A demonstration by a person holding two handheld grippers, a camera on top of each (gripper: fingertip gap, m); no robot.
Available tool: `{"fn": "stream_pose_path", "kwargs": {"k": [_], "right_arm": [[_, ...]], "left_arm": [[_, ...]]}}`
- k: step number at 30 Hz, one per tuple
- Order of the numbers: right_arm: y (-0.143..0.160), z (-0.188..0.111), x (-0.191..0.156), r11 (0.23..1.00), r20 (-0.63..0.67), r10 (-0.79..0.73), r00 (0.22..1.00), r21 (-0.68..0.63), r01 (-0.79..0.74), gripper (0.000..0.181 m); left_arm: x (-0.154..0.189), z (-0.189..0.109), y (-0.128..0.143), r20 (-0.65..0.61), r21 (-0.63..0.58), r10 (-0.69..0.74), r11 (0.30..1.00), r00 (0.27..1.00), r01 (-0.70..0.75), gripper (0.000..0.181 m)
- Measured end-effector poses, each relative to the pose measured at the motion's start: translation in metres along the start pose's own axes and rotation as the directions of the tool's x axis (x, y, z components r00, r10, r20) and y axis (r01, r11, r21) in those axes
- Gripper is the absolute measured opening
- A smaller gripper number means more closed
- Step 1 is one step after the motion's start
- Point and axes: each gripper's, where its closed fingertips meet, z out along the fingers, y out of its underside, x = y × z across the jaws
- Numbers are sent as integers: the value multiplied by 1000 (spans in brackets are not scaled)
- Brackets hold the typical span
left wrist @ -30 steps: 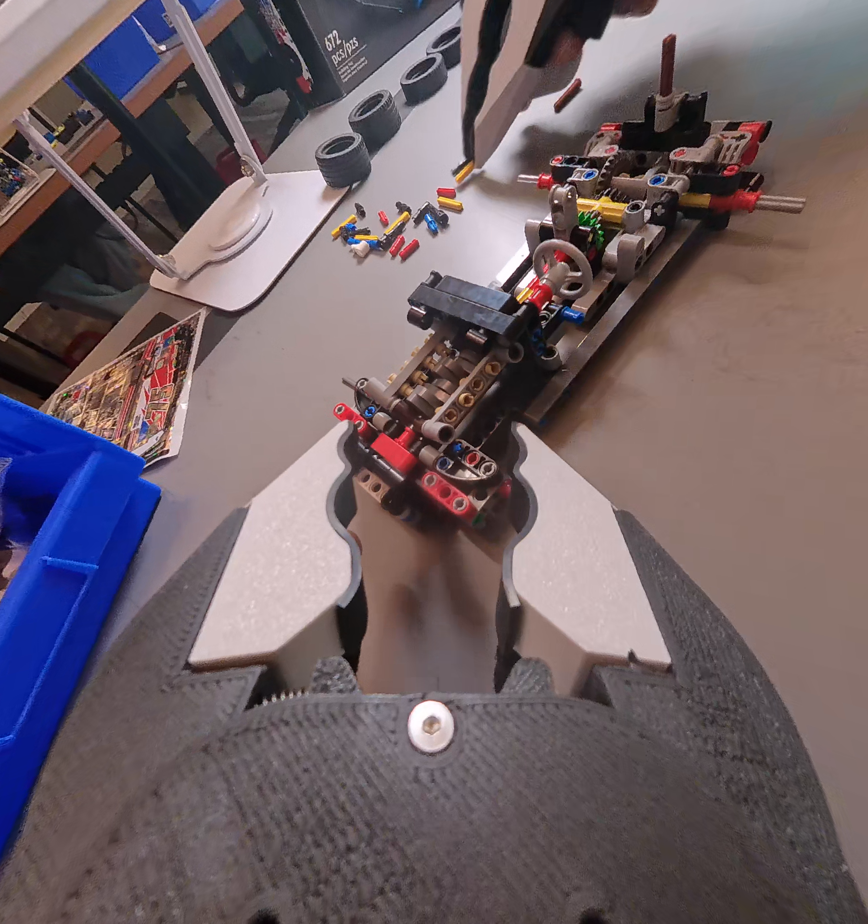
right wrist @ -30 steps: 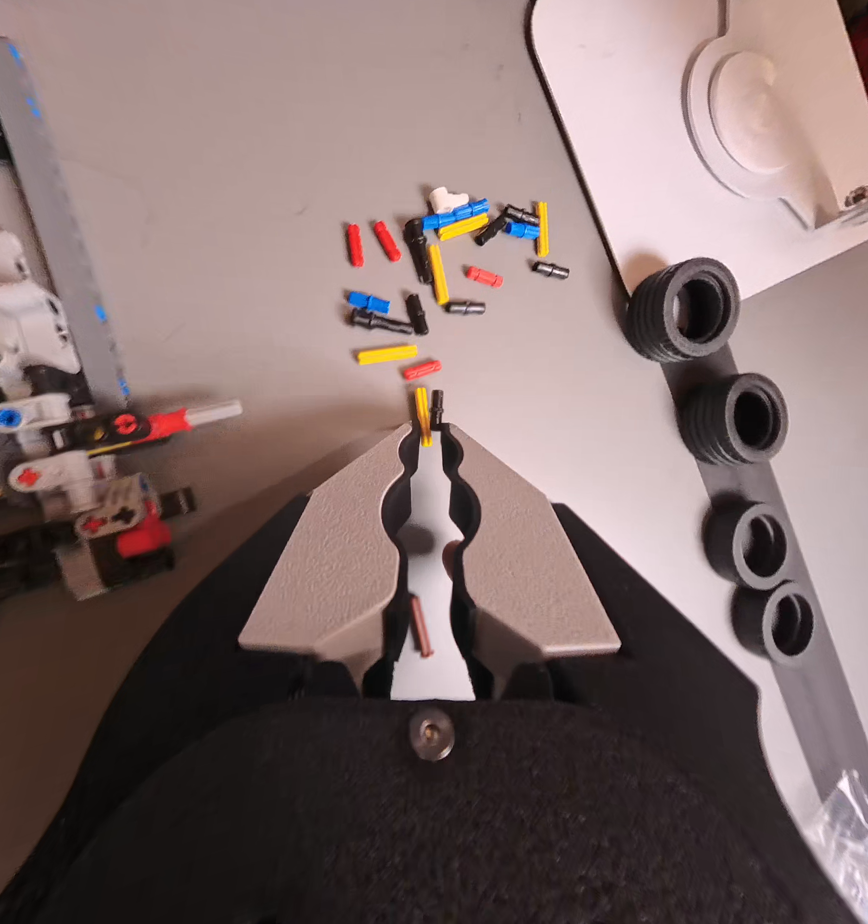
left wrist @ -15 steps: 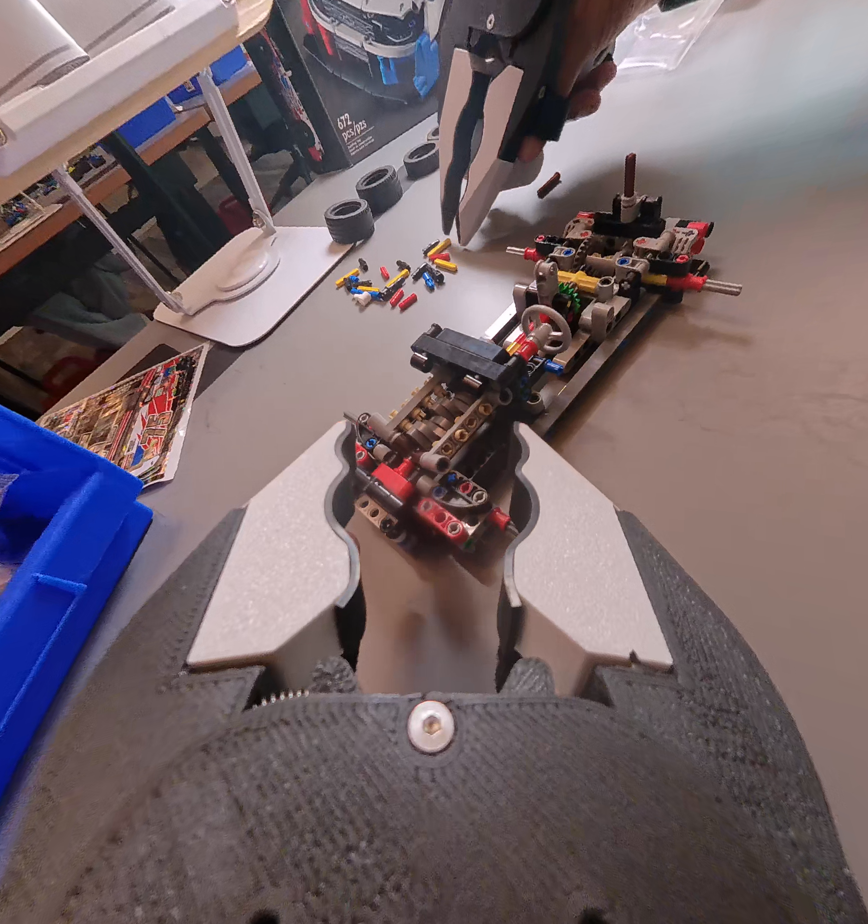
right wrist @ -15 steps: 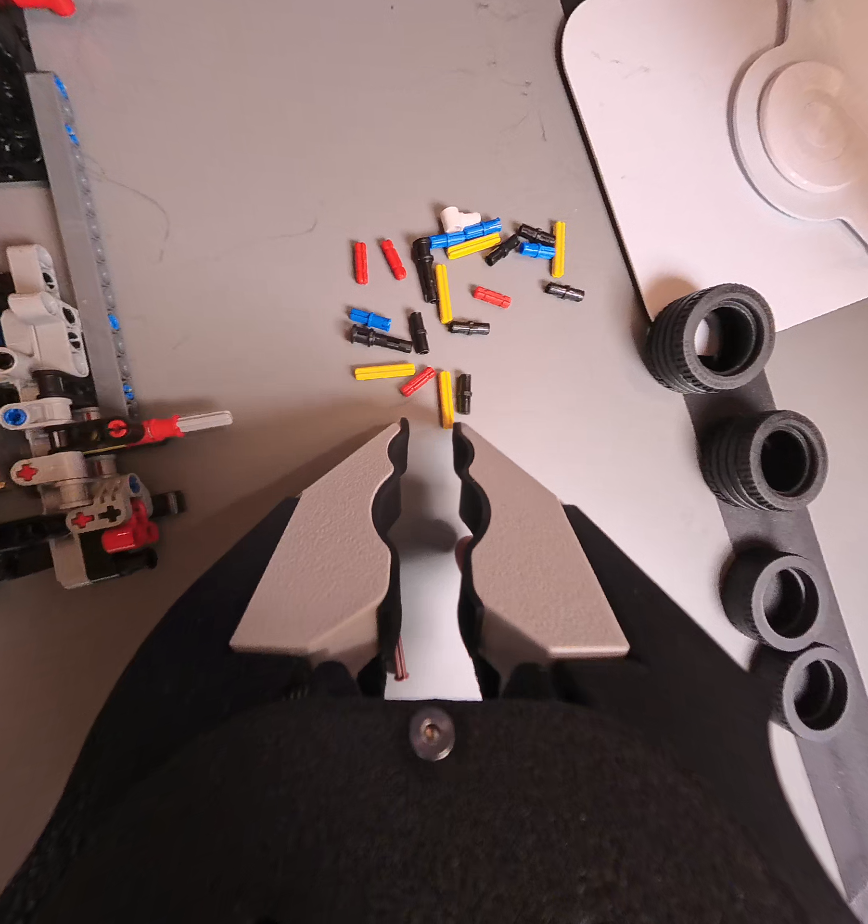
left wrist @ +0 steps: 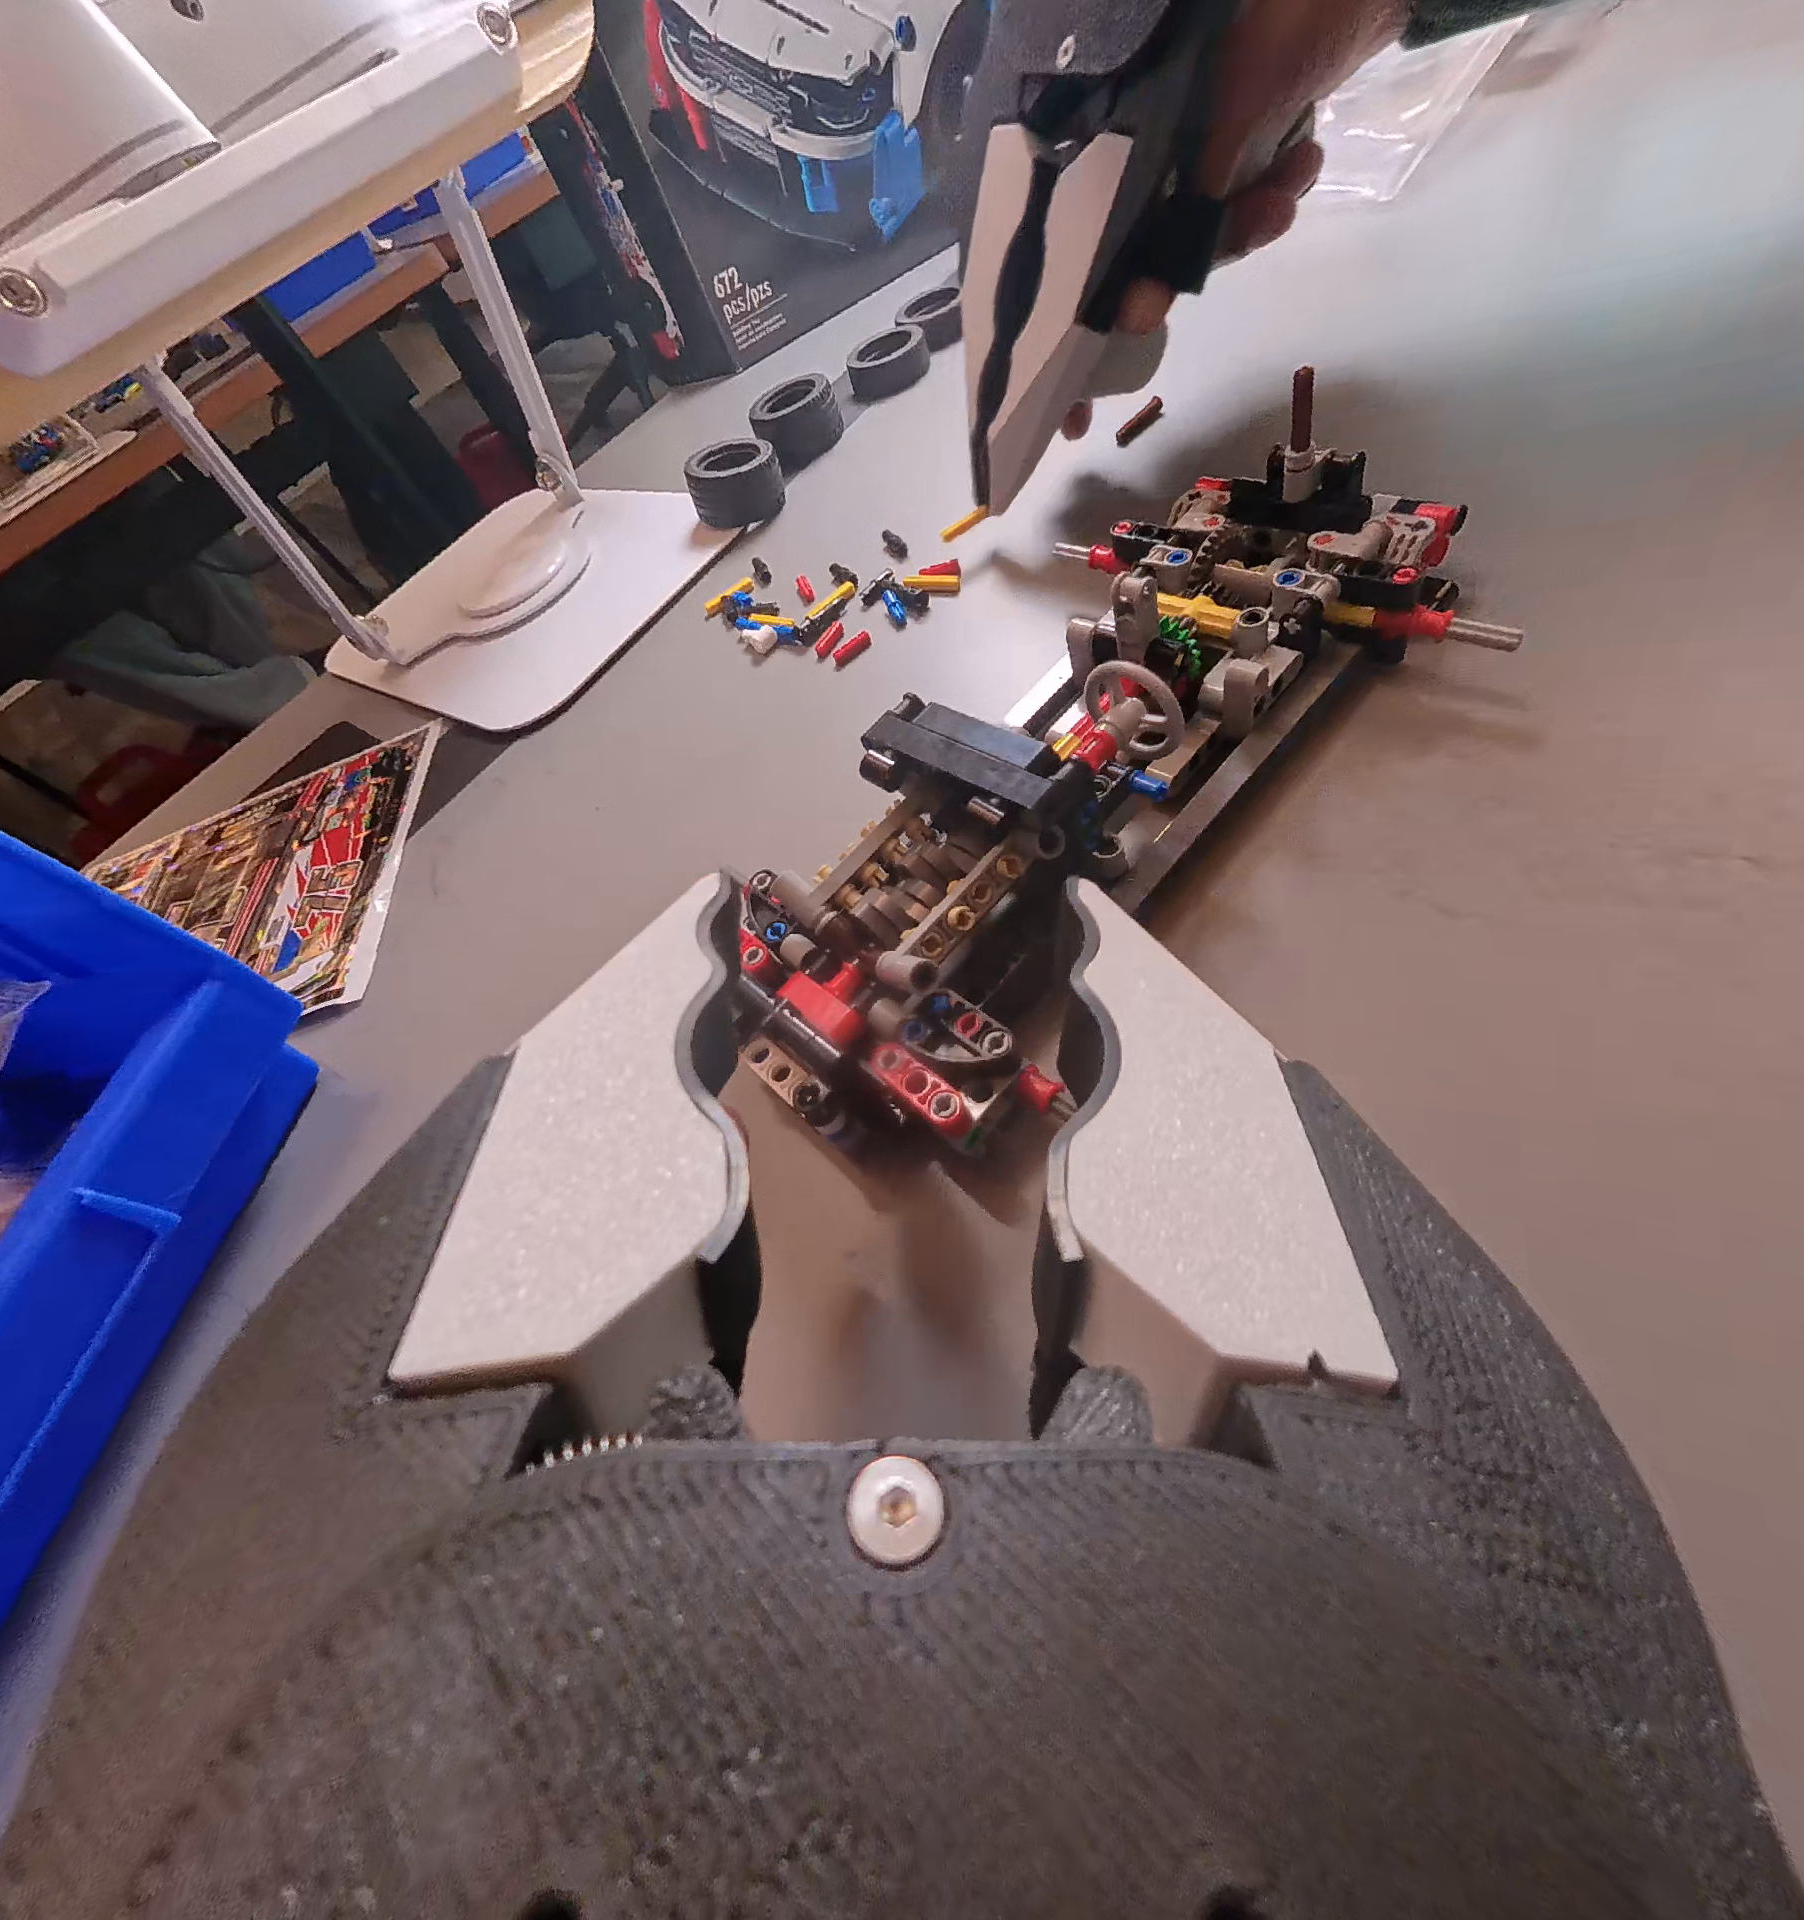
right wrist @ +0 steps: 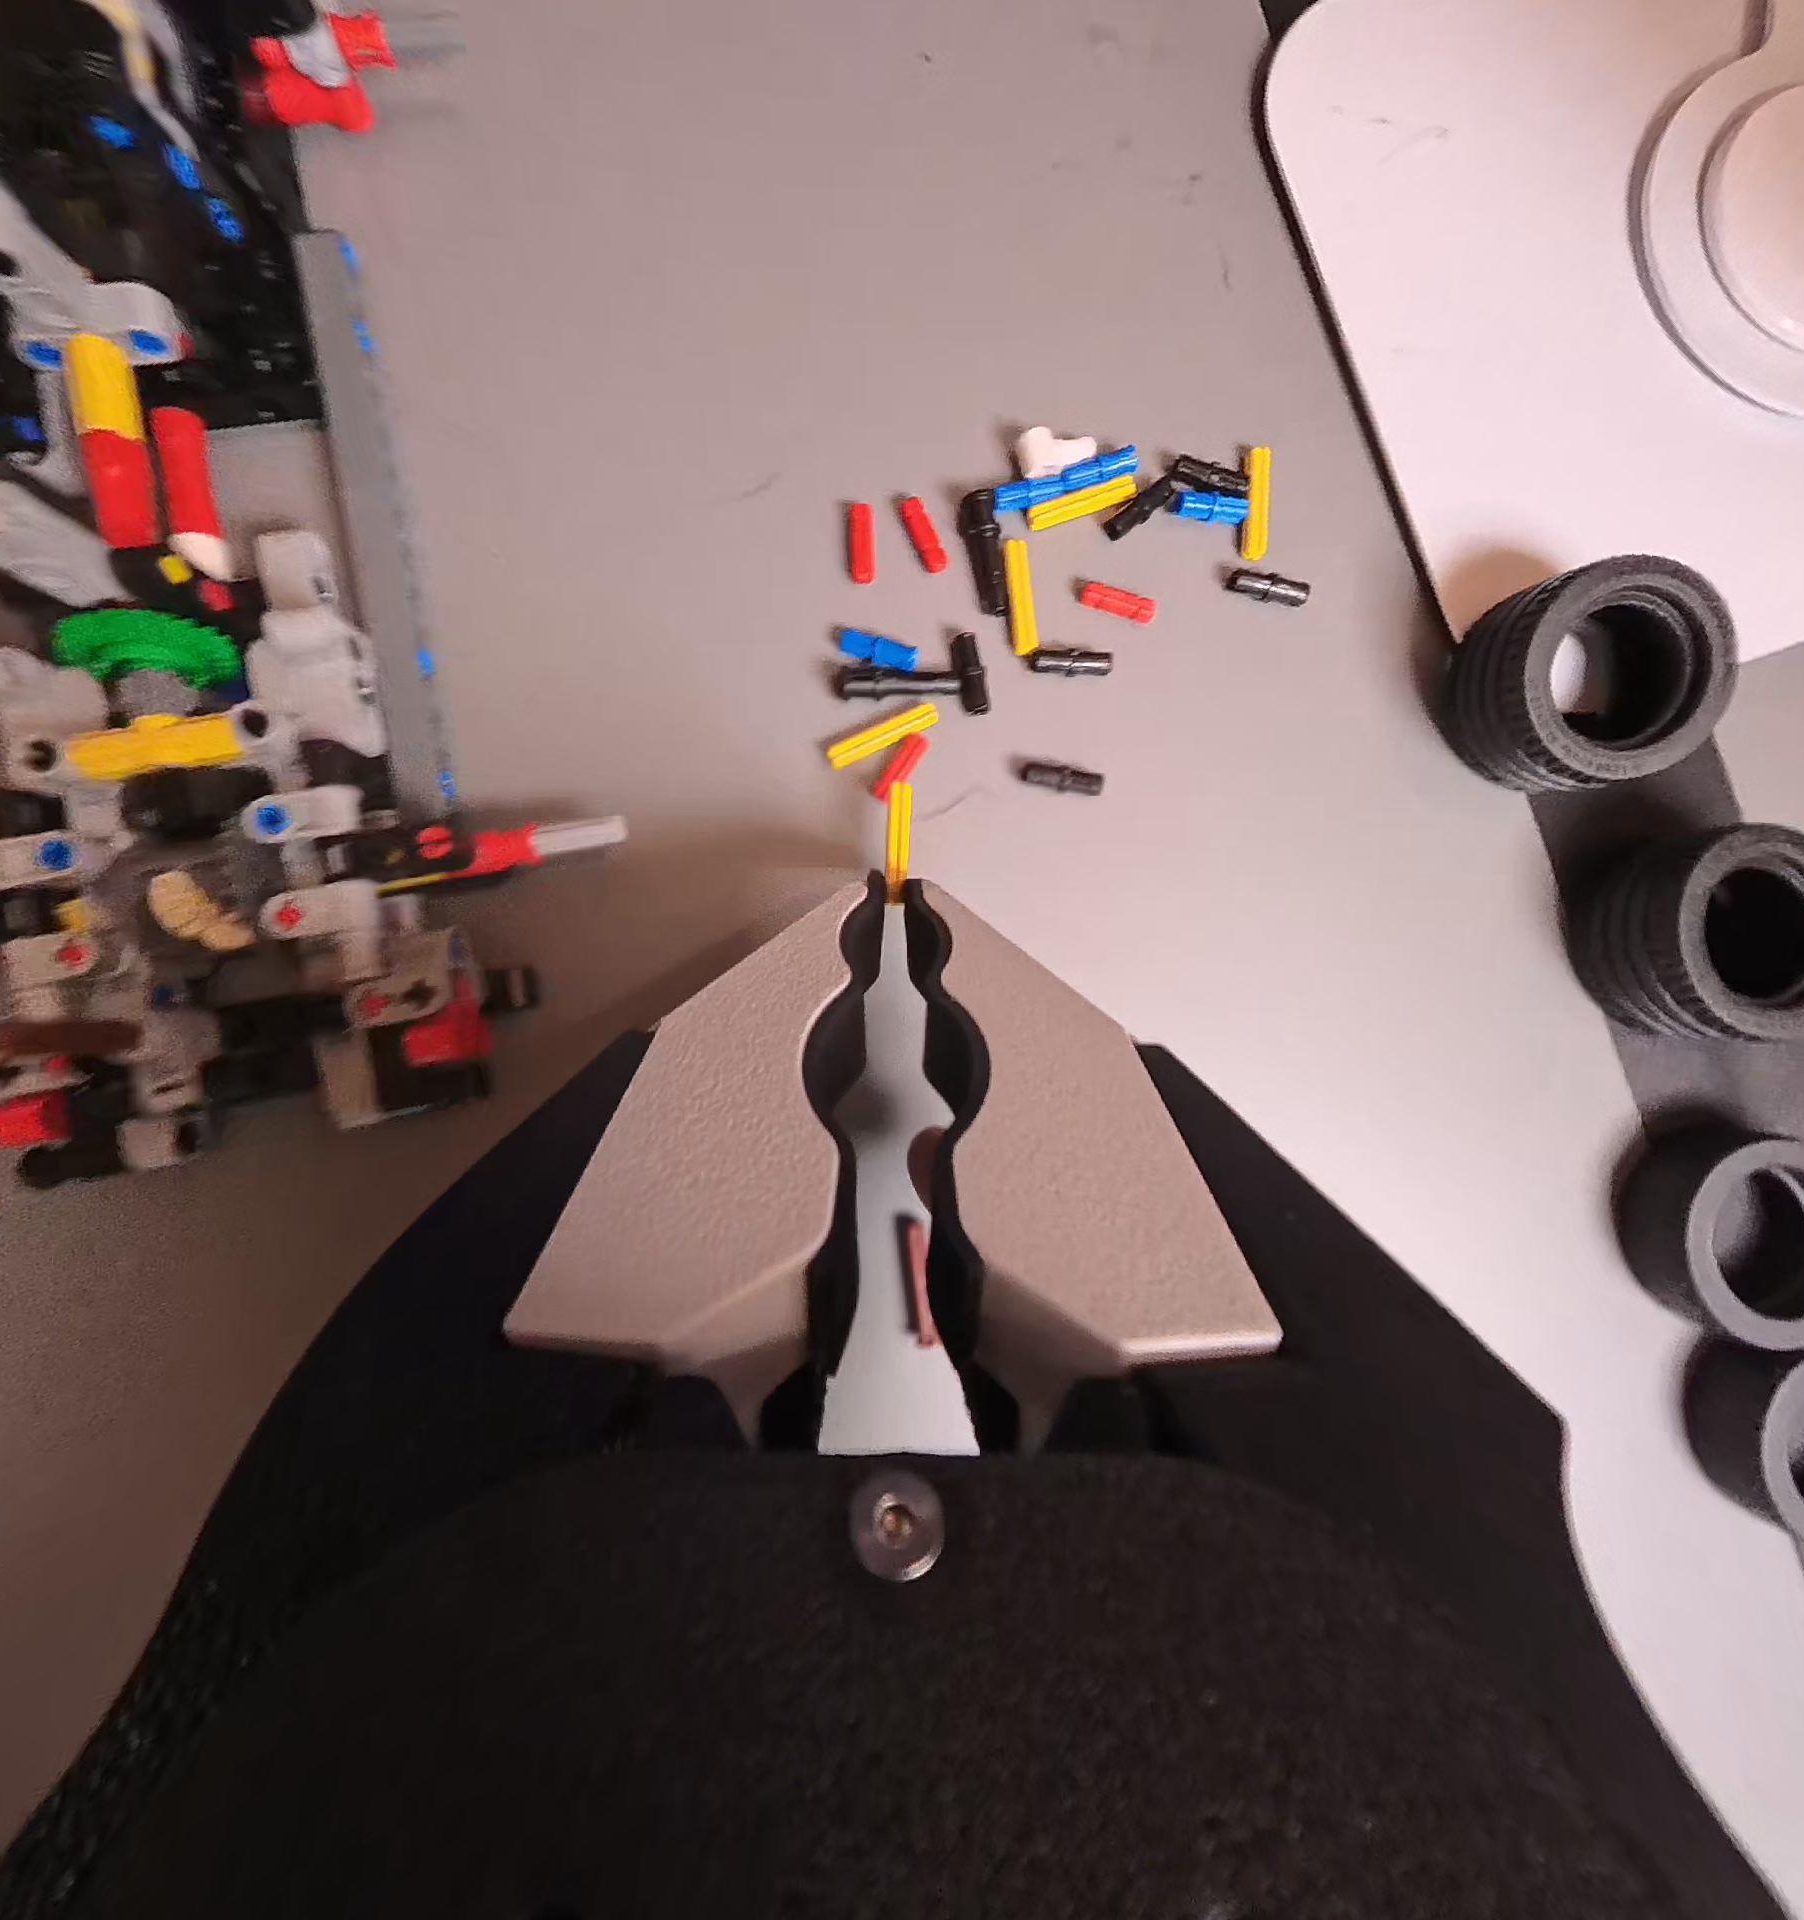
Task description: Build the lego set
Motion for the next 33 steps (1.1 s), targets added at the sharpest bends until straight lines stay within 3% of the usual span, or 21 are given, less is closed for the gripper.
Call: {"fn": "stream_pose_path", "kwargs": {"k": [8,15,18,23,28,31,33], "right_arm": [[49,-59,-71,1000,27,16,1000,-10,-16,1],[87,-62,-103,997,-11,26,1000,-74,-27,1],[80,-63,-99,999,-20,10,1000,-54,-11,10],[34,-61,-100,996,72,-72,995,63,67,34],[29,-36,-114,988,291,-154,944,16,156,82],[24,-22,-114,981,266,-182,947,-13,192,104],[23,-16,-109,981,204,-180,962,-30,190,86]], "left_arm": [[5,-1,-6,-8,14,19,1000,1000,-18,59],[10,3,-1,-10,-8,32,999,999,-33,59],[9,4,7,-10,-48,29,998,1000,-30,64],[8,5,19,-33,-103,19,994,999,-22,73],[9,8,29,-33,-148,67,986,997,-71,68],[10,9,30,-29,-153,88,984,996,-92,64],[9,9,29,-25,-150,90,984,996,-93,65]]}}
